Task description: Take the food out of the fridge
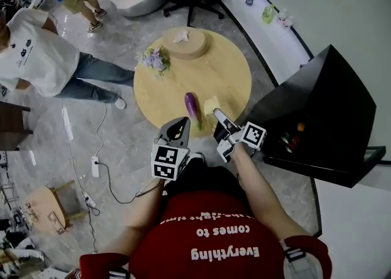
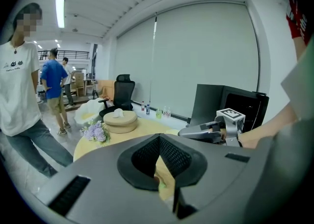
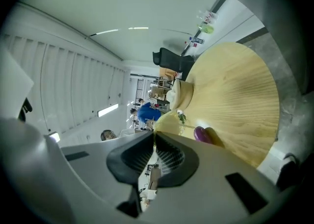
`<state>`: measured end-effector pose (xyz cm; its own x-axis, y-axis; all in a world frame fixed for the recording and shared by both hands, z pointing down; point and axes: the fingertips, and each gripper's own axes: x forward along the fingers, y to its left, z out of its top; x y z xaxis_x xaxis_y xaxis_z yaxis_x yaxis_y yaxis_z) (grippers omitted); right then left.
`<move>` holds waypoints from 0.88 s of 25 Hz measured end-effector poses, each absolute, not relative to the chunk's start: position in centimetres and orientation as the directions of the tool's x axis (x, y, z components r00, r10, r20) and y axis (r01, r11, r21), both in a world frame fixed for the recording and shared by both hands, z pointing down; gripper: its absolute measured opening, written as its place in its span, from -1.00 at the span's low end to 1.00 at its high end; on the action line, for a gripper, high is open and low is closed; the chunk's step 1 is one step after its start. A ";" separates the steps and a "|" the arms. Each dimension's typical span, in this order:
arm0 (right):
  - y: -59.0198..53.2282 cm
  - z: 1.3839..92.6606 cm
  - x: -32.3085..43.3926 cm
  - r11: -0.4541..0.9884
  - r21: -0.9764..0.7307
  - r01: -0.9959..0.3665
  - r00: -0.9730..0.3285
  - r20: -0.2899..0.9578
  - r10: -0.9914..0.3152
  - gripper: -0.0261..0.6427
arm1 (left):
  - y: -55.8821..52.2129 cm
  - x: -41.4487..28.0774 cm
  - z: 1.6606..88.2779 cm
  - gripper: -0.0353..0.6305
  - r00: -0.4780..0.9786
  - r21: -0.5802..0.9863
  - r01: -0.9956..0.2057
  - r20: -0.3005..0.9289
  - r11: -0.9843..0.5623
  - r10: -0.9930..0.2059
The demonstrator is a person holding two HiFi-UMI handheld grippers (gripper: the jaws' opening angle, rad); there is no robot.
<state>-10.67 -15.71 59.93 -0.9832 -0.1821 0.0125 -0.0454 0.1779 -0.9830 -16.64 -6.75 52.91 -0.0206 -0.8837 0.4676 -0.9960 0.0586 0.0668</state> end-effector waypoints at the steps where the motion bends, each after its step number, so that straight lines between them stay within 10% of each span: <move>1: -15.8 60.7 -11.0 0.169 -0.984 -0.061 -0.983 0.030 -0.181 -0.85 | -6.4 -17.1 53.0 -0.89 -0.030 0.069 -0.995 0.470 0.071 -0.882; 22: -16.2 74.1 -12.4 -0.037 -0.918 -0.395 -0.901 0.395 -0.179 -0.85 | -3.4 -21.1 56.3 -0.89 -0.038 0.087 -0.991 0.531 0.099 -0.846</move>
